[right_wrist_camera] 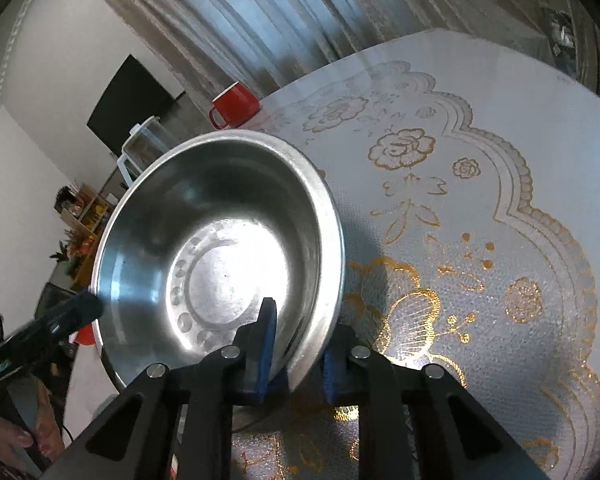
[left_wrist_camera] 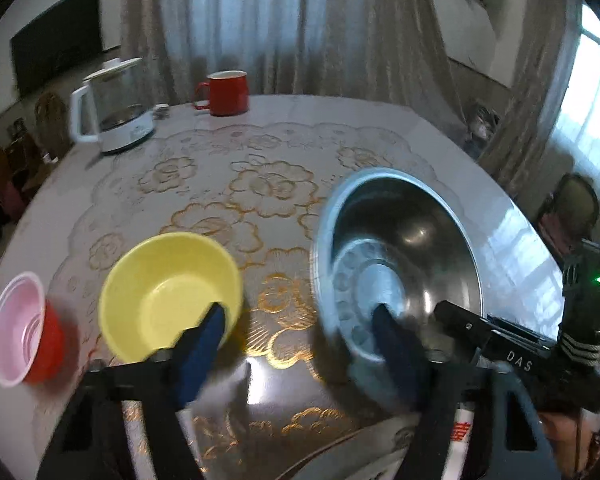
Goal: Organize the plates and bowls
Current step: 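Close both grippers on the steel basin rim and lift it, then carry the steel basin with both grippers away from the plate stack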
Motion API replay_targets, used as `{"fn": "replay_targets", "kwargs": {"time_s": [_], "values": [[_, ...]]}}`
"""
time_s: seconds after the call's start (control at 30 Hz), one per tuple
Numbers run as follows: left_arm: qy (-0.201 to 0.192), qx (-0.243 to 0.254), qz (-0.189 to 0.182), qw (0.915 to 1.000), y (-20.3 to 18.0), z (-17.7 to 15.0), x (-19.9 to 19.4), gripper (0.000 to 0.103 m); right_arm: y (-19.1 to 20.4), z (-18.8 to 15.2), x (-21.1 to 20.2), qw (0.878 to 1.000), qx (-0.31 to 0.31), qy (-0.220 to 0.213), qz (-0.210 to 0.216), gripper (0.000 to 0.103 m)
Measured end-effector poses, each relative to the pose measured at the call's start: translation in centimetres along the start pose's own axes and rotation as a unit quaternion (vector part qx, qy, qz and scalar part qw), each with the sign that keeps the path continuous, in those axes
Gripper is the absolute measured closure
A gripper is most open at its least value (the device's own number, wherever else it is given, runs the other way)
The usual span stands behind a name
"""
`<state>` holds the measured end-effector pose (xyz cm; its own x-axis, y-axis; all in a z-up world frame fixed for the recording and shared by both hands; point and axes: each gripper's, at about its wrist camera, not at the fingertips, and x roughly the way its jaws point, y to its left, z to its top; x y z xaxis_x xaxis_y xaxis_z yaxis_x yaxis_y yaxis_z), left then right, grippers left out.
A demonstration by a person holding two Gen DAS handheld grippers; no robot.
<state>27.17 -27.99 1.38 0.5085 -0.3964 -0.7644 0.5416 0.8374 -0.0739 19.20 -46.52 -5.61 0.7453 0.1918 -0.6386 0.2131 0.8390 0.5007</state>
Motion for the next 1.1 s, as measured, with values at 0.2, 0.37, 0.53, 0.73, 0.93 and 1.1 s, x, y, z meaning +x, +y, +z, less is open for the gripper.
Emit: {"fn": "replay_targets", "kwargs": {"time_s": [0.2, 0.37, 0.53, 0.73, 0.93, 1.1], "values": [[0.015, 0.049, 0.012, 0.9986, -1.4, 0.0, 1.8, 0.077, 0.3, 0.0, 0.0, 1.0, -0.01, 0.001, -0.006, 0.085], [0.003, 0.084, 0.021, 0.9963, -2.7, -0.6, 1.4, 0.081, 0.2, 0.1, -0.1, 1.0, -0.007, 0.001, -0.005, 0.085], [0.008, 0.064, 0.004, 0.9979, -2.9, -1.0, 0.9, 0.08, -1.0, 0.0, -0.7, 0.999, 0.023, -0.017, 0.022, 0.087], [-0.032, 0.056, 0.016, 0.9978, -2.6, -1.3, -1.7, 0.08, 1.0, -0.4, -2.6, 0.997, -0.033, -0.058, 0.033, 0.086], [-0.07, 0.041, 0.001, 0.9967, -2.3, -2.4, -4.7, 0.079, 3.1, -1.1, -4.0, 0.991, -0.097, -0.093, 0.023, 0.084], [-0.09, 0.034, -0.012, 0.9952, -2.1, -3.1, -6.2, 0.079, 3.9, -1.6, -5.1, 0.985, -0.124, -0.119, 0.018, 0.084]]}}
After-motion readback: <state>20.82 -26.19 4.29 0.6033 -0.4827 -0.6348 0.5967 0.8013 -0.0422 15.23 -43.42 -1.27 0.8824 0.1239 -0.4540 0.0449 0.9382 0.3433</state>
